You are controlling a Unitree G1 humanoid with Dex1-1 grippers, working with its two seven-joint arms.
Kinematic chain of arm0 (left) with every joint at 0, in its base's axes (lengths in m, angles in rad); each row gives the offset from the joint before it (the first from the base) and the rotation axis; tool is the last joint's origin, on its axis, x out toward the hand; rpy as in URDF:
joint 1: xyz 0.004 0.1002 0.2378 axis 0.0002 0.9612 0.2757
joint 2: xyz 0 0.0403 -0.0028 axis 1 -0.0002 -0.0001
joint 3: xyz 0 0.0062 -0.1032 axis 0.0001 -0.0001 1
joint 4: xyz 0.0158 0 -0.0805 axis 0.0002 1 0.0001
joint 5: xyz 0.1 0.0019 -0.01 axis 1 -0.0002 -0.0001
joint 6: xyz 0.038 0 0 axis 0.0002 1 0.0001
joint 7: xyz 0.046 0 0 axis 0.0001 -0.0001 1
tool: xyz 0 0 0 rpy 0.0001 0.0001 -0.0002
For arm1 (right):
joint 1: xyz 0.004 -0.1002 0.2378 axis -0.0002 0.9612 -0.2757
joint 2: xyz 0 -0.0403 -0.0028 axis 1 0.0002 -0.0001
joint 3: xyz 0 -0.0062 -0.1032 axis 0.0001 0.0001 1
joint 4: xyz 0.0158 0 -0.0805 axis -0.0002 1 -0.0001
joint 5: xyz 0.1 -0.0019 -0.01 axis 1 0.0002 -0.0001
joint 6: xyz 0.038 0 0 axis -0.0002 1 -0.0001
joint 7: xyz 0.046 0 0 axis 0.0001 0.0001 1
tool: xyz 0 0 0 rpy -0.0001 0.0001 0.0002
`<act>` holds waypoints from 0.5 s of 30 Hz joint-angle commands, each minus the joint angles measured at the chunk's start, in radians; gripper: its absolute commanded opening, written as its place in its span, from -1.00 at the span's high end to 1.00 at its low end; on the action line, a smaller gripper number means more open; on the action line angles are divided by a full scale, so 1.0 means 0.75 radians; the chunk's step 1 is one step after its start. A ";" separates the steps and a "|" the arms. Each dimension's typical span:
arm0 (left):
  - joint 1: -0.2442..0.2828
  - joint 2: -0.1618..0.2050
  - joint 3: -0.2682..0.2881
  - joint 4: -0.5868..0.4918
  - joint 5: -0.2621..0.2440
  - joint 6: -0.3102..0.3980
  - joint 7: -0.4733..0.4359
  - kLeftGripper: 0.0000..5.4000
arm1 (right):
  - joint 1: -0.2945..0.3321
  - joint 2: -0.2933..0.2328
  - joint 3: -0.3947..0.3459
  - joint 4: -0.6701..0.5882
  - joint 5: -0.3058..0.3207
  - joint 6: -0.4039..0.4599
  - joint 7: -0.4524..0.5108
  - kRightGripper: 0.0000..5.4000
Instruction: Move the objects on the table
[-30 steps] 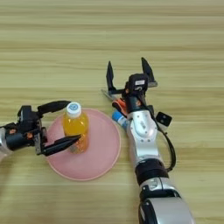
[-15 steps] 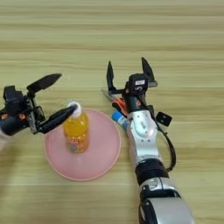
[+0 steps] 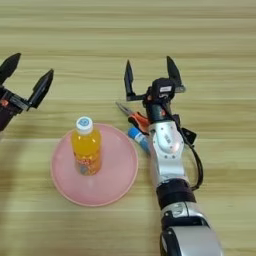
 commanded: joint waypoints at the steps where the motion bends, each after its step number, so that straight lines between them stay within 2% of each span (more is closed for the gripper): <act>1: -0.056 -0.009 0.046 0.146 0.101 -0.098 0.149 -0.99 | 0.035 -0.040 0.025 -0.205 0.105 0.101 0.106 -1.00; 4: -0.066 -0.013 0.046 0.236 0.148 -0.176 0.200 -0.99 | 0.063 -0.094 0.056 -0.427 0.232 0.240 0.229 -1.00; 9: -0.094 -0.031 0.067 0.357 0.143 -0.229 0.263 -0.99 | 0.135 -0.239 0.108 -0.803 0.479 0.532 0.456 -1.00; 15: -0.108 -0.038 0.057 0.427 0.165 -0.285 0.299 -0.99 | 0.190 -0.345 0.137 -0.929 0.616 0.724 0.664 -1.00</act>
